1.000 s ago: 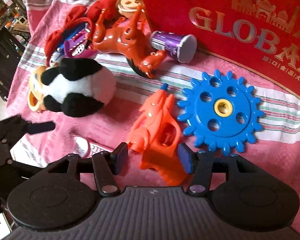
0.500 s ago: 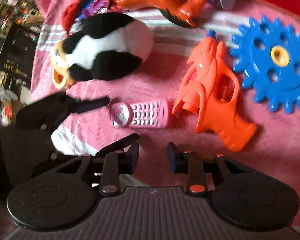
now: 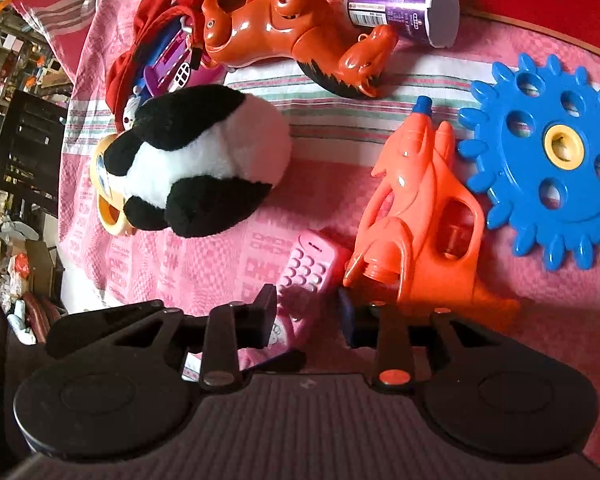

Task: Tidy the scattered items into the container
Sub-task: 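Close the left gripper on the pink phone while the right gripper also grips it, then lift the pink phone with both grippers and carry it over the red box, then lower the phone into the red box and open both grippers, then move both grippers back from the box to the orange toy gun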

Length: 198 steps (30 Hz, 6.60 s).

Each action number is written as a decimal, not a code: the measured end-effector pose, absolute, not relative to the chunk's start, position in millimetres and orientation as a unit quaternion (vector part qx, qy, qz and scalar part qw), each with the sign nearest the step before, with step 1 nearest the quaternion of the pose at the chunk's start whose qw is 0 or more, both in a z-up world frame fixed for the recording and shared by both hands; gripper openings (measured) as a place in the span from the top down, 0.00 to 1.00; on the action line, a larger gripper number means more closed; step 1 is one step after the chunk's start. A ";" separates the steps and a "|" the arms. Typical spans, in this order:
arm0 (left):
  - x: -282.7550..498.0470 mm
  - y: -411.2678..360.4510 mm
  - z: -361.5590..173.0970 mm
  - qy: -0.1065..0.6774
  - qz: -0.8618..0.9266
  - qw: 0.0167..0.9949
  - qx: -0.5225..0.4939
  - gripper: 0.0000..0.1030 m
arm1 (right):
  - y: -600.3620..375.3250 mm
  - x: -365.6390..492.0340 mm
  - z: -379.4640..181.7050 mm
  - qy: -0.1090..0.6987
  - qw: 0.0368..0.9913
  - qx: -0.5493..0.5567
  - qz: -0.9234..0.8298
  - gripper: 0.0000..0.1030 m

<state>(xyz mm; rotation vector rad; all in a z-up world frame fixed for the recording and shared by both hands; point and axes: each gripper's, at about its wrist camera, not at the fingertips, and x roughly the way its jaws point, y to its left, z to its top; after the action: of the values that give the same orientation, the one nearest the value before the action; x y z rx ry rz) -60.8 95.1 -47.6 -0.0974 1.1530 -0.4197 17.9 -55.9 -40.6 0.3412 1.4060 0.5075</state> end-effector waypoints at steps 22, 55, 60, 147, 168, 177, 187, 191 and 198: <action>-63.0 85.8 -43.3 0.535 -0.194 0.822 -0.009 0.66 | -48.4 25.6 -24.3 0.613 0.742 0.145 0.229 0.79; -58.9 54.1 -44.7 0.535 -0.140 0.832 0.047 0.75 | -51.6 25.7 -33.7 0.612 0.752 0.143 0.198 0.79; -57.8 49.6 -42.3 0.538 -0.133 0.831 0.050 0.75 | -53.5 24.5 -30.1 0.611 0.753 0.137 0.202 0.79; 66.5 -169.4 214.7 0.288 -0.254 0.912 0.146 0.75 | -266.5 71.2 248.3 0.300 0.939 0.079 0.151 0.76; 145.3 -257.1 166.5 0.318 -0.258 0.897 0.169 0.08 | -367.7 123.7 213.3 0.309 0.945 0.097 0.046 0.22; 151.2 -227.8 154.3 0.353 -0.228 0.894 0.157 0.05 | -359.5 127.6 192.7 0.342 0.930 0.117 0.061 0.11; 132.9 -196.5 169.3 0.340 -0.202 0.904 0.163 0.05 | -332.6 120.8 194.5 0.342 0.927 0.123 0.090 0.10; 109.8 -177.1 178.0 0.332 -0.200 0.908 0.163 0.05 | -318.9 112.7 201.5 0.333 0.928 0.125 0.109 0.10; 68.0 -138.8 186.5 0.319 -0.195 0.913 0.165 0.05 | -284.4 84.3 210.9 0.321 0.930 0.108 0.146 0.10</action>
<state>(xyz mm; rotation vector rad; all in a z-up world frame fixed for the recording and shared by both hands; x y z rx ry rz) 68.0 -138.8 186.5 0.3397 0.6576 -0.4023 84.3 -284.4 210.9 0.2208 0.6565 0.2982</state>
